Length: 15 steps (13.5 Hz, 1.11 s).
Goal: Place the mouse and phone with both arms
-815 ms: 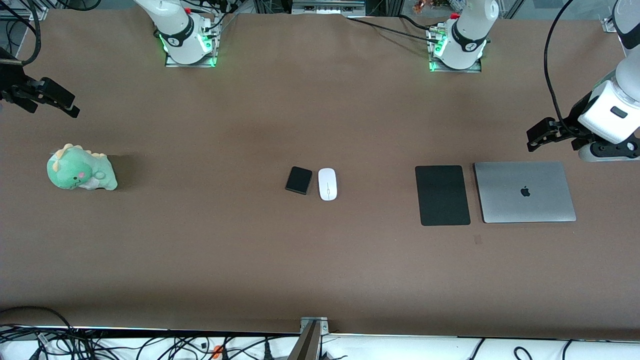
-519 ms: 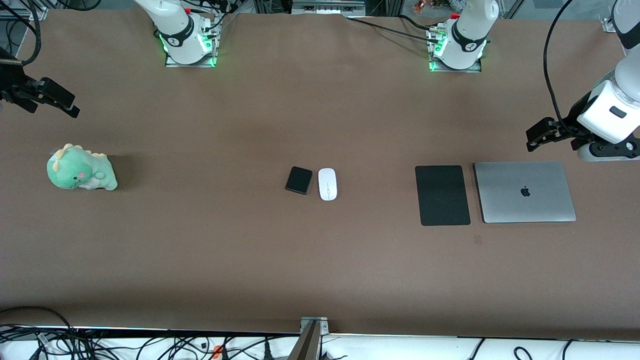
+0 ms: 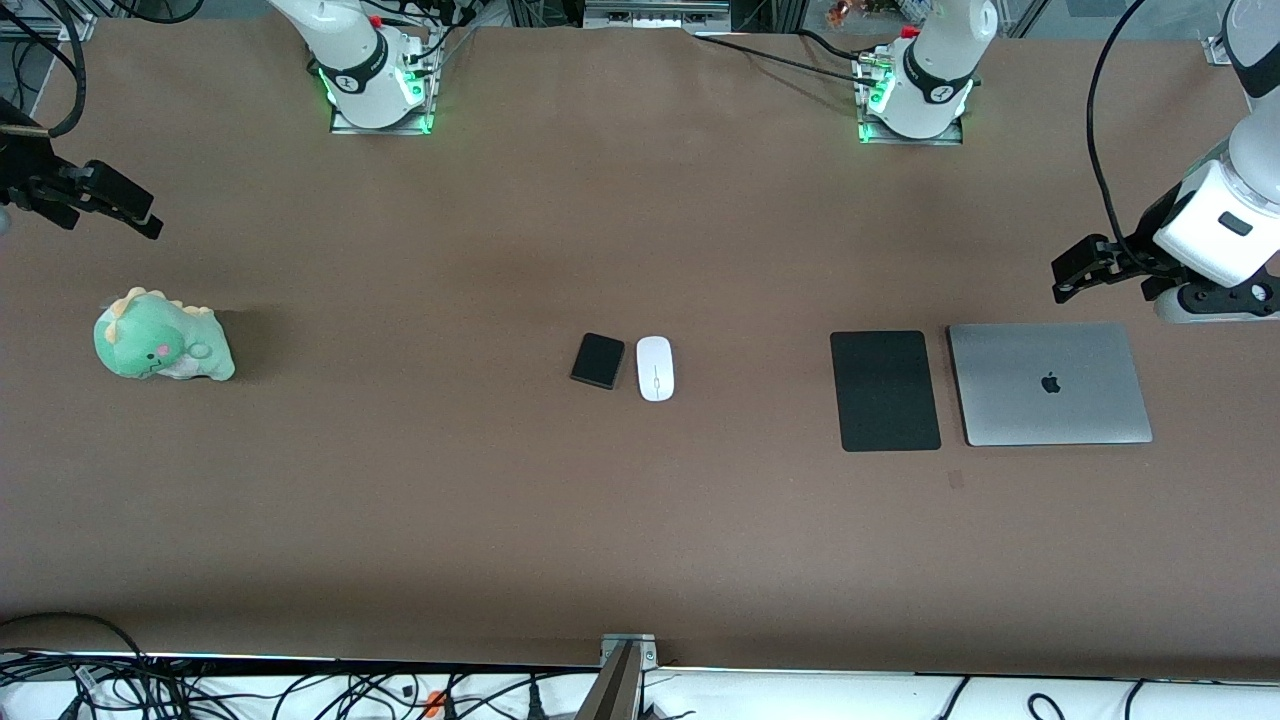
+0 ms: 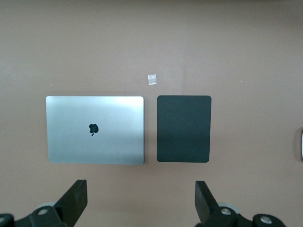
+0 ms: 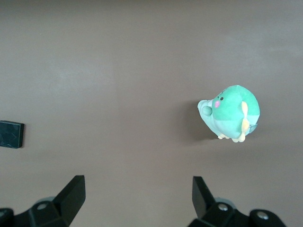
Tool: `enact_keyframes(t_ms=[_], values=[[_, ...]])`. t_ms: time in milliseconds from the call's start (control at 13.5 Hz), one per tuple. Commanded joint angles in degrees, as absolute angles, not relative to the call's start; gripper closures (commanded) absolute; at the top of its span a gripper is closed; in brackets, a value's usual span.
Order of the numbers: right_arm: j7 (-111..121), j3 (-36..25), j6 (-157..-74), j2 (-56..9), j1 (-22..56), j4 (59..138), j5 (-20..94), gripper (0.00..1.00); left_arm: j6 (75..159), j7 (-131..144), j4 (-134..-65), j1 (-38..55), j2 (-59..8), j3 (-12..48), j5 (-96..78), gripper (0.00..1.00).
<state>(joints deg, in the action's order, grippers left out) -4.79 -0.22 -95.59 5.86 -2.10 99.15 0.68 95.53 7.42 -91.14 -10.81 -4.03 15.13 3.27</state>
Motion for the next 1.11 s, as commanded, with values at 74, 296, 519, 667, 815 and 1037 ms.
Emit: enact_keyframes(t_ms=[74, 296, 519, 667, 815, 1037], values=[[-4.2, -0.1, -94.4, 5.5, -2.5, 97.7, 1.6, 0.0, 94.9, 5.5, -89.6, -10.7, -4.3, 15.3, 3.9, 0.0], [-4.0, -0.3, -94.7, 5.5, -2.5, 97.6, 1.7, 0.0, 94.9, 5.4, -89.5, -10.5, -4.2, 15.4, 3.9, 0.0], [-4.1, -0.2, -95.1, 5.5, -2.5, 97.6, 1.8, 0.0, 94.9, 5.4, -89.5, -10.5, -4.2, 15.4, 3.9, 0.0], [-4.2, -0.1, -95.3, 5.3, -2.5, 97.6, 2.1, 0.0, 94.9, 5.8, -89.5, -10.5, -4.2, 15.4, 3.7, 0.0], [-4.4, -0.1, -94.9, 5.3, -2.4, 97.7, 4.0, 0.0, 94.8, 6.0, -89.5, -10.5, -4.2, 15.4, 3.7, 0.0], [-4.1, 0.1, -94.8, 5.3, -2.5, 97.7, 4.1, 0.0, 94.7, 5.7, -89.5, -10.5, -4.2, 15.4, 3.7, 0.0]])
